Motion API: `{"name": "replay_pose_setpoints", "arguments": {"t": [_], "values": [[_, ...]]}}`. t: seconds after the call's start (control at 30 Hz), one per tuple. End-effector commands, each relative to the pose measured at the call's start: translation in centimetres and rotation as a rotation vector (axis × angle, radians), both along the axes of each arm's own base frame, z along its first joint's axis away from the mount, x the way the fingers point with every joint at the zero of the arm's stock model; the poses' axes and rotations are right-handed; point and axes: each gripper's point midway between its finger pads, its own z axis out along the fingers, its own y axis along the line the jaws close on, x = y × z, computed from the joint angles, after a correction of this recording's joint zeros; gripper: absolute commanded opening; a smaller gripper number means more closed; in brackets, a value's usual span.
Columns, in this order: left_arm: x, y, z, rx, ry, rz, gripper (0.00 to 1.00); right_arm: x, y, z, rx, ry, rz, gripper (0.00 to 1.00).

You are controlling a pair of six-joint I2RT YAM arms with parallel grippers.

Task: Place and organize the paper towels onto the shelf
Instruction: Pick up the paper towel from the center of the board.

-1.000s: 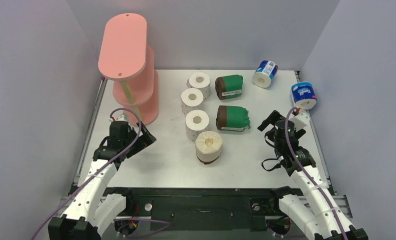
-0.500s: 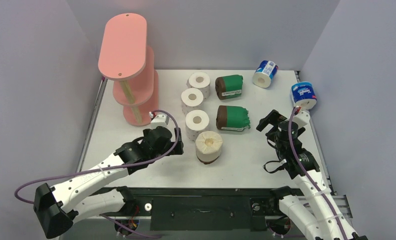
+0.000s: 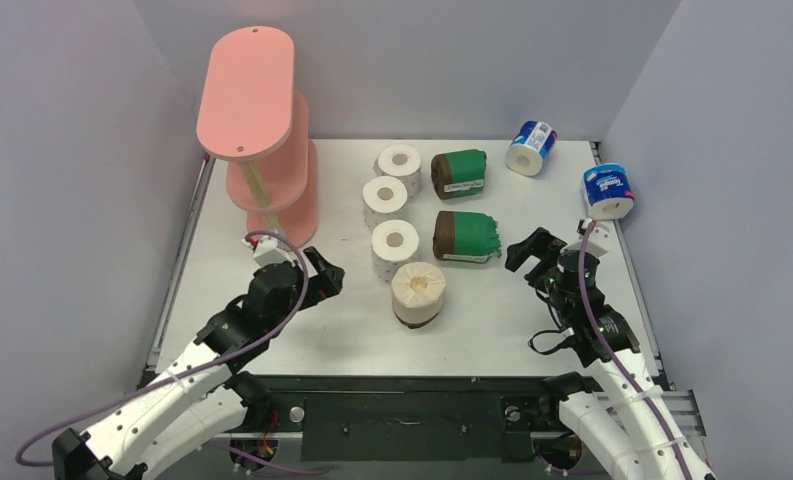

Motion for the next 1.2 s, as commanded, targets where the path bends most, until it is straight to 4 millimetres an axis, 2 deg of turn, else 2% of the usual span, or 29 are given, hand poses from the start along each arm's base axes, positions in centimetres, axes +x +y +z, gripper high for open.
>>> {"name": "replay_pose_setpoints", "arguments": {"t": [0.0,0.03,0.07,0.1,0.13,0.17,0.2,0.23,0.27,0.3,0.33,0.37,0.4,0.43,0.5,0.73,1.0,1.17], "values": [[0.8,-2.4,4.4,-0.240,-0.153,-0.092,0.96,0.3,1.6,0.1,0.025,-0.014,0.079,0.96],[1.1,-2.5,4.0,-0.227,-0.133,-0.095,0.96,0.3,1.7,0.0,0.028,-0.015,0.085,0.96],[1.2,-2.9,4.4,-0.212,-0.126,-0.116,0.96,0.3,1.9,-0.2,0.031,-0.011,0.092,0.96],[1.7,-3.4,3.2,-0.175,-0.075,-0.123,0.97,0.4,1.9,-0.6,0.030,-0.001,0.092,0.96],[1.8,-3.8,3.8,-0.165,-0.058,-0.141,0.97,0.4,1.9,-0.8,0.028,0.004,0.091,0.96],[2.3,-4.4,2.4,-0.132,-0.004,-0.147,0.98,0.4,1.9,-1.1,0.025,0.014,0.092,0.96],[2.6,-4.9,3.2,-0.130,0.003,-0.161,0.99,0.4,1.9,-1.3,0.024,0.020,0.092,0.95],[3.1,-5.4,2.1,-0.105,0.041,-0.163,1.00,0.4,1.8,-1.5,0.020,0.027,0.089,0.95],[3.5,-5.7,2.7,-0.107,0.040,-0.165,0.98,0.4,1.8,-1.7,0.017,0.033,0.088,0.95],[3.9,-6.1,2.0,-0.092,0.064,-0.165,0.95,0.4,1.7,-1.8,0.014,0.036,0.085,0.95],[4.4,-6.4,2.5,-0.095,0.057,-0.164,0.94,0.3,1.6,-1.9,0.011,0.040,0.083,0.95],[4.8,-6.6,1.9,-0.083,0.075,-0.160,0.93,0.3,1.6,-1.9,0.008,0.040,0.082,0.95],[5.3,-6.8,2.3,-0.078,0.067,-0.155,0.92,0.2,1.6,-2.0,0.006,0.042,0.083,0.95],[5.7,-7.0,1.6,-0.059,0.089,-0.151,0.91,0.2,1.5,-2.1,0.001,0.044,0.081,0.95],[6.8,-7.6,1.9,-0.035,0.092,-0.148,0.88,0.1,1.3,-2.4,-0.007,0.051,0.074,0.95],[9.2,-8.2,-0.4,0.076,0.169,-0.121,0.82,-0.3,0.8,-3.2,-0.023,0.070,0.061,0.94],[10.7,-9.2,-1.8,0.132,0.205,-0.135,0.76,-0.5,0.7,-3.7,-0.033,0.084,0.056,0.94],[11.5,-9.8,-2.1,0.145,0.207,-0.145,0.74,-0.5,0.6,-3.7,-0.035,0.087,0.054,0.94]]}}
